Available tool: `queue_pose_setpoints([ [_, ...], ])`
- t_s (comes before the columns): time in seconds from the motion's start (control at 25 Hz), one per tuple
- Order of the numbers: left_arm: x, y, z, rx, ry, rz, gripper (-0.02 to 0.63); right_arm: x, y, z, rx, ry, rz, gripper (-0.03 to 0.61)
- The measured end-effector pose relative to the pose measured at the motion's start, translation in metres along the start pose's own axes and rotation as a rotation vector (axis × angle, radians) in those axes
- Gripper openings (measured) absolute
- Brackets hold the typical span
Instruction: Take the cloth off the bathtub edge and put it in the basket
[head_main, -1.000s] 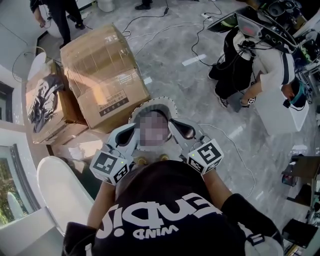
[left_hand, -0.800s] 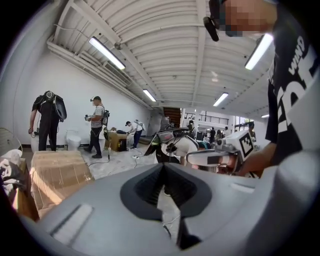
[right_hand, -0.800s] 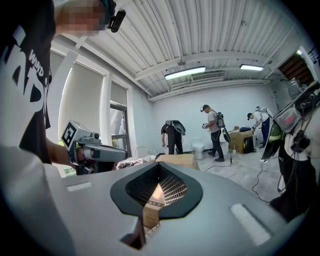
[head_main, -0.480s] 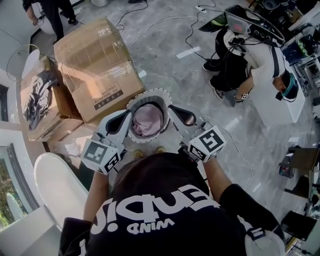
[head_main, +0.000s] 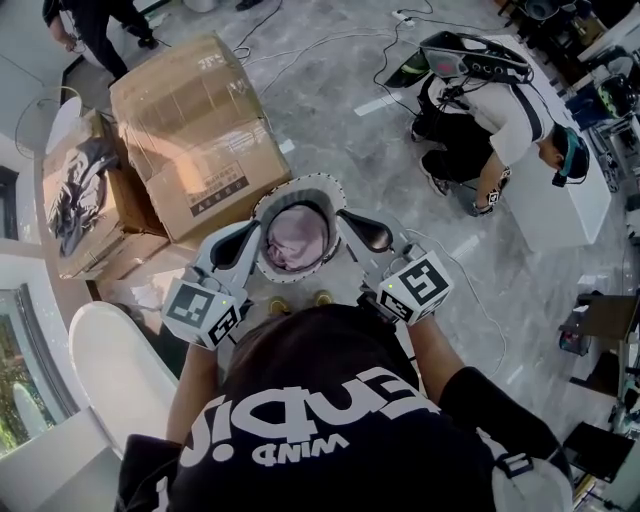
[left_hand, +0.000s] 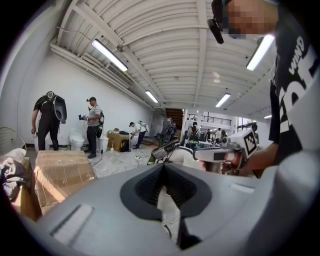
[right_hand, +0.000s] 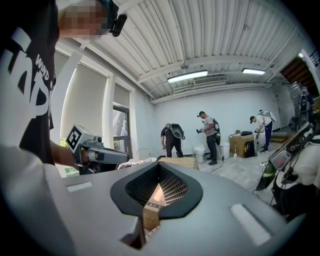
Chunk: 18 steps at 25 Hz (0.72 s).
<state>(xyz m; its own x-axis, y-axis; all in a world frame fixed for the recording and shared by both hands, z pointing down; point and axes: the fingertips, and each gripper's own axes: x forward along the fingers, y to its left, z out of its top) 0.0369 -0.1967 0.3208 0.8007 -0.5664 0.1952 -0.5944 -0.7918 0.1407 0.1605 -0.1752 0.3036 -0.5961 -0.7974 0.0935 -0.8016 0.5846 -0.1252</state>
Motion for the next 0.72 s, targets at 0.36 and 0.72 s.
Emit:
queue_pose_setpoints([
  [0.36, -0.003, -0.006, 0.0, 0.014, -0.004, 0.026, -0.003, -0.003, 0.008, 0.007, -0.027, -0.007, -0.003, 0.009],
  [0.72, -0.008, -0.014, 0.001, 0.02, -0.005, 0.04, -0.003, -0.015, 0.014, 0.005, -0.029, -0.007, 0.003, 0.009],
])
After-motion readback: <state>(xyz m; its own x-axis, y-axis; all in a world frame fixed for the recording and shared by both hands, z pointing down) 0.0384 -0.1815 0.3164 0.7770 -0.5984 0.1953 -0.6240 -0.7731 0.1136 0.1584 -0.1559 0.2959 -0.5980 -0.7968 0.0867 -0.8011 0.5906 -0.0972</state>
